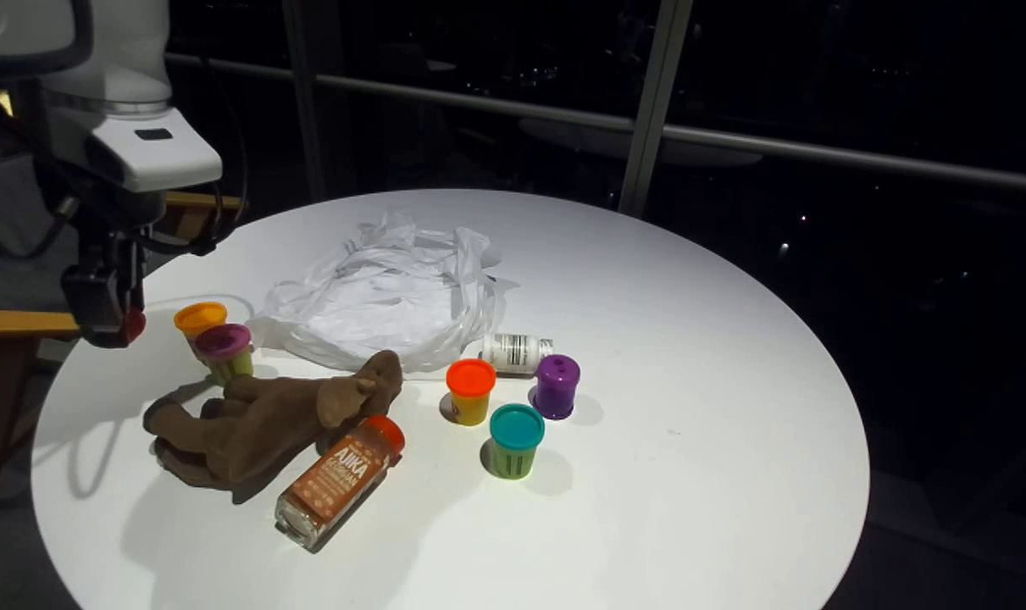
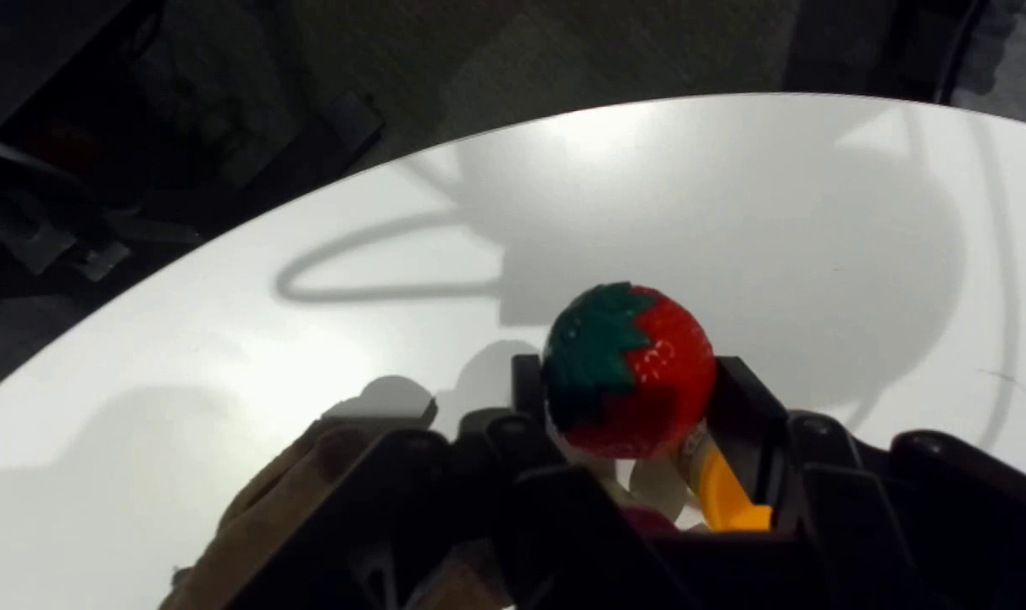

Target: Remove all the contents from the white plastic bag and put them on the table

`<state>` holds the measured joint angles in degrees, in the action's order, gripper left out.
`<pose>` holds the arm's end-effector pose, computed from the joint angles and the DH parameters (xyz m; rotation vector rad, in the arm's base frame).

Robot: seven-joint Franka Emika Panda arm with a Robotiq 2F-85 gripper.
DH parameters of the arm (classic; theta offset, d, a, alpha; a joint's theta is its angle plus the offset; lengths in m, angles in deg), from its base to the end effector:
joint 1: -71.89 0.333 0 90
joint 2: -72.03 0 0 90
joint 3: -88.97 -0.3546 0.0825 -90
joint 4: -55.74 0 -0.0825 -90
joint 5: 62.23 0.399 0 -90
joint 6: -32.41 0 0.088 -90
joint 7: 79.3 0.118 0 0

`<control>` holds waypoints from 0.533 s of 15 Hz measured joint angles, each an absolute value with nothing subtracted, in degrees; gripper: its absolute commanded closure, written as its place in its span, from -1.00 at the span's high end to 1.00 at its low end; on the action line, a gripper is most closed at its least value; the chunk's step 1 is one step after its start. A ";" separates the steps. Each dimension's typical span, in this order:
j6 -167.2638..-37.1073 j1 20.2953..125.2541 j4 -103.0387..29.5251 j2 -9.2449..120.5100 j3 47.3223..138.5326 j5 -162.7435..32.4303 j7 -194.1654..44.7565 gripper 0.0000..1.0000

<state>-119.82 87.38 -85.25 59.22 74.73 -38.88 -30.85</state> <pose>0.4311 0.2394 0.2207 -2.7858 1.0116 0.2584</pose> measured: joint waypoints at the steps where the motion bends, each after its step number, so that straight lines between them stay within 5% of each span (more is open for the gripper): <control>1: -119.78 87.38 -83.34 56.85 74.74 -39.03 -31.55 -0.46; 8: -118.28 87.38 -75.15 47.39 76.03 -40.62 -33.59 -0.46</control>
<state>-118.28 87.38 -75.15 47.39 76.03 -40.62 -33.59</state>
